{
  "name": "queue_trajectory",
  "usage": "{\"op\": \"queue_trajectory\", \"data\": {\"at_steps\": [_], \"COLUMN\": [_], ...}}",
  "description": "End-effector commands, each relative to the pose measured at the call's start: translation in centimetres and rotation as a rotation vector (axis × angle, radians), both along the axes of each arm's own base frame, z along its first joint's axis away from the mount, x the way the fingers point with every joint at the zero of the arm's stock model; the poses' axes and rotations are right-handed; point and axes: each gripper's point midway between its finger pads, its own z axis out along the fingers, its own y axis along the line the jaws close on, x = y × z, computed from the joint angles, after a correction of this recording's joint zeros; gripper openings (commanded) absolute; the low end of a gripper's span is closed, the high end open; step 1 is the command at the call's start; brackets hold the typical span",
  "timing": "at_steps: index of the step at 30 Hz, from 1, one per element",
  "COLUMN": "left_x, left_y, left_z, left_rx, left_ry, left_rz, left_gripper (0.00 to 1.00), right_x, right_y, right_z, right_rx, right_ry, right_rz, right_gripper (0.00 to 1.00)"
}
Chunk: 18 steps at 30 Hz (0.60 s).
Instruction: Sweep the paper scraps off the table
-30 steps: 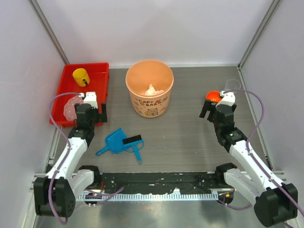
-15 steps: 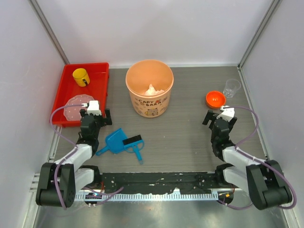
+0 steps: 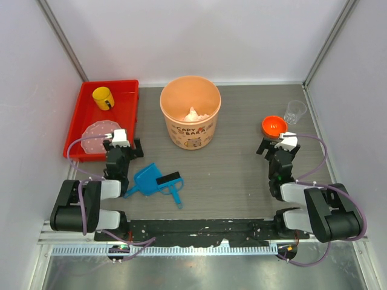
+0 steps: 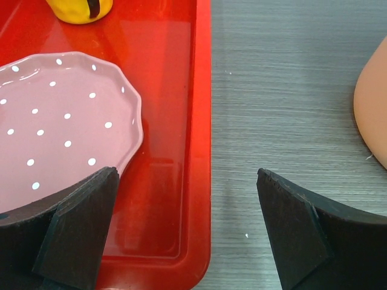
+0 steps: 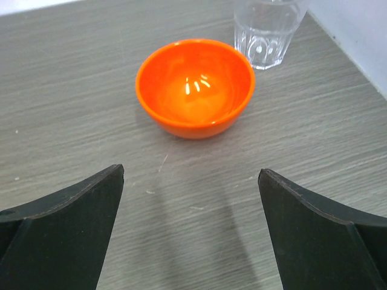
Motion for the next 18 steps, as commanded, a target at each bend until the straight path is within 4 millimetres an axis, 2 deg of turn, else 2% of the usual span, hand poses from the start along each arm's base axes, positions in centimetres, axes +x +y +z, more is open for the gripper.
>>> {"op": "queue_trajectory", "data": {"at_steps": [1,18], "left_x": [0.59,0.37], "left_y": [0.19,-0.21], "left_z": [2.30,1.89], "left_rx": [-0.004,0.003], "left_ry": [-0.125,-0.152], "left_rz": [0.008,-0.019], "left_gripper": [1.00,1.00], "right_x": [0.54,0.87], "right_y": [-1.45,-0.96], "right_z": [2.77,2.82], "right_rx": [-0.015,-0.013], "right_ry": [-0.128,-0.129], "right_rz": [-0.050,0.005], "right_gripper": [0.98,0.98]}}
